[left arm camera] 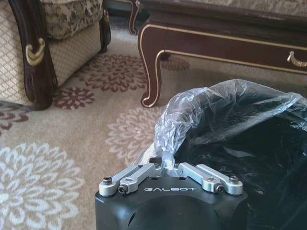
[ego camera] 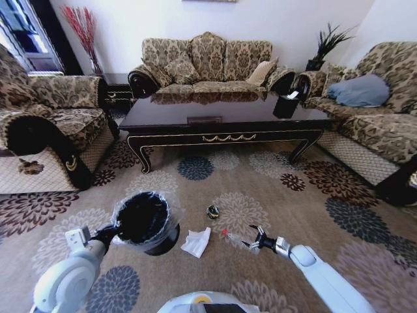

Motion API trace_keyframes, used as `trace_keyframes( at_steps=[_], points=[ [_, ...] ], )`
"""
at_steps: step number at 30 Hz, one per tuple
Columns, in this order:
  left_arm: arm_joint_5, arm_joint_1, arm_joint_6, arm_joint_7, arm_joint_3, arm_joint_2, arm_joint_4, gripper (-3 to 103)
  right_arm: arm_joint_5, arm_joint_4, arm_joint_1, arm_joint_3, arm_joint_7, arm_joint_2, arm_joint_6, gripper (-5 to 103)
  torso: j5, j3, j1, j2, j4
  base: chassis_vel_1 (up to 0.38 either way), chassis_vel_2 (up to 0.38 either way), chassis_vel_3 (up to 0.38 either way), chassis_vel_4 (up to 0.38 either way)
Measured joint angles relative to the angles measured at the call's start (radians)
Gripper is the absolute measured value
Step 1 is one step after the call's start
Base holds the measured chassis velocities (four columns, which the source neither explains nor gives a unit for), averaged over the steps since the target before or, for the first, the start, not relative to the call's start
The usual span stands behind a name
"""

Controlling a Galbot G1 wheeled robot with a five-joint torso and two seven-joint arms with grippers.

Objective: Move to the front of the table and pick up the trash from the floor, then place it into the trash bin.

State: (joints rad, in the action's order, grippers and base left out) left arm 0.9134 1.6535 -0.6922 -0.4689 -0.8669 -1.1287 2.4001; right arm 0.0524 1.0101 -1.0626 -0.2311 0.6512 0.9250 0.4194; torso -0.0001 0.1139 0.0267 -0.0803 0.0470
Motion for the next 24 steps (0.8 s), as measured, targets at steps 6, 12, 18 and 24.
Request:
trace_keyframes(
  at_steps=[6, 12, 18, 24],
  points=[
    [0.022, -0.043, 0.0, -0.006, -0.022, 0.011, -0.016, 3, -0.031, -0.138, 0.059, 0.005, 0.02, 0.045, 0.041, 100, 0.0001, 0.0, 0.0, 0.0, 0.0, 0.0, 0.0, 0.0, 0.0],
    [0.023, -0.062, 0.0, -0.007, -0.009, 0.009, -0.03, 3, -0.057, -0.205, 0.097, 0.035, 0.019, 0.063, 0.052, 100, 0.0, 0.0, 0.0, 0.0, -0.0002, 0.0, 0.0, 0.0, 0.0],
    [0.022, -0.083, 0.0, -0.007, 0.008, 0.008, -0.05, 3, -0.097, -0.274, 0.121, 0.047, -0.002, 0.083, 0.072, 100, 0.0001, 0.0, 0.0, 0.0, 0.0, 0.0, 0.0, 0.0, 0.0],
    [0.021, -0.095, -0.001, -0.007, 0.022, 0.005, -0.06, 3, -0.102, -0.3, 0.137, 0.063, -0.027, 0.087, 0.084, 100, 0.0001, 0.0, 0.0, 0.0, 0.0001, 0.0, 0.0, 0.0, 0.0]
  ],
)
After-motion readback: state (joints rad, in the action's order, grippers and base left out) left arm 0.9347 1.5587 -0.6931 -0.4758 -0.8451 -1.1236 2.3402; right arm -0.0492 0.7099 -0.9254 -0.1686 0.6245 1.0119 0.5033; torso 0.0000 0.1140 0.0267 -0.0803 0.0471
